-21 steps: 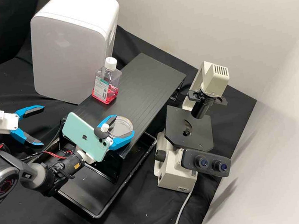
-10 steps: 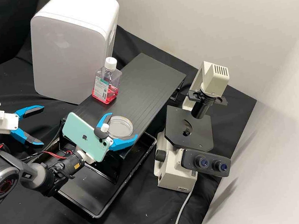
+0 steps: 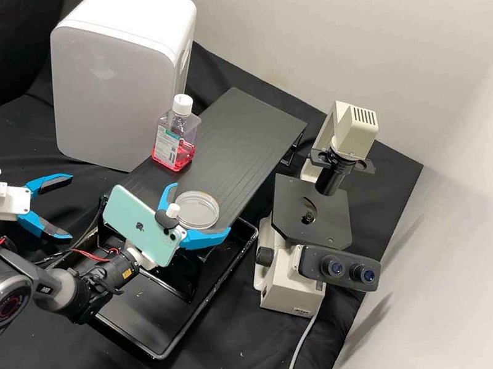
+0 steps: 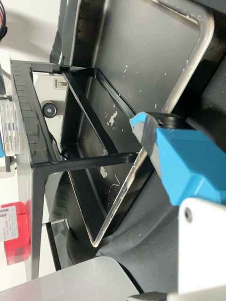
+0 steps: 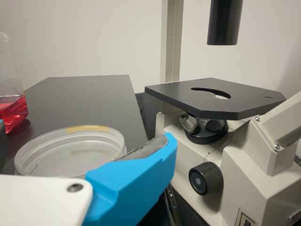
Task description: Remove the lid from the petri dish
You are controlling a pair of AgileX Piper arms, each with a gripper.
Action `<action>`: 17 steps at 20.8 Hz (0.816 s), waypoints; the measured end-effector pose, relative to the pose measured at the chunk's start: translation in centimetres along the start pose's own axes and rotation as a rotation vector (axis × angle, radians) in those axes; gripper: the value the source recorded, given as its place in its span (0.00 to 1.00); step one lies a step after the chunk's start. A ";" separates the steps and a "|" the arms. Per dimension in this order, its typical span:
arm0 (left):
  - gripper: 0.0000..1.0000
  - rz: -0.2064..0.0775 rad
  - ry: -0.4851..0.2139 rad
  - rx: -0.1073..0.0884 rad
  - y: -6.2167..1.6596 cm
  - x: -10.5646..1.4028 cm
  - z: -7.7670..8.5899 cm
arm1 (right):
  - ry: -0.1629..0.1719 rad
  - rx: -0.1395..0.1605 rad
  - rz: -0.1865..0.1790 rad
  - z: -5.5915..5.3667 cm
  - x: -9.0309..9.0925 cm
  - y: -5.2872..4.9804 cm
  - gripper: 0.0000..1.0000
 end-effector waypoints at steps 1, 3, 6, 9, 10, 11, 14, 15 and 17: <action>1.00 0.000 0.000 0.000 0.00 0.0 0.0 | 0.000 0.000 0.000 0.0 0.0 0.0 1.00; 1.00 0.000 0.000 0.000 0.00 0.0 0.0 | 0.002 0.000 -0.002 0.0 0.0 -0.1 1.00; 1.00 0.000 0.000 0.000 0.00 0.0 0.0 | 0.009 0.000 -0.010 -0.2 0.0 -0.3 1.00; 1.00 0.000 0.000 0.000 0.00 0.0 0.0 | 0.021 0.001 -0.022 -0.5 0.0 -0.6 1.00; 1.00 0.000 0.000 0.000 0.00 0.0 0.0 | 0.025 -0.004 -0.025 -0.6 0.2 -0.7 1.00; 1.00 0.000 0.000 0.000 0.00 0.0 0.0 | 0.026 -0.010 -0.030 -0.7 0.3 -0.8 1.00; 1.00 0.000 0.000 0.000 0.00 0.0 0.0 | 0.025 -0.036 -0.045 -0.6 0.5 -1.3 1.00; 1.00 0.000 0.000 0.000 0.00 0.0 0.0 | 0.022 -0.037 -0.043 -0.6 0.5 -1.3 1.00; 1.00 0.000 0.000 0.000 0.00 0.0 0.0 | 0.012 -0.030 -0.034 -0.5 0.5 -1.2 1.00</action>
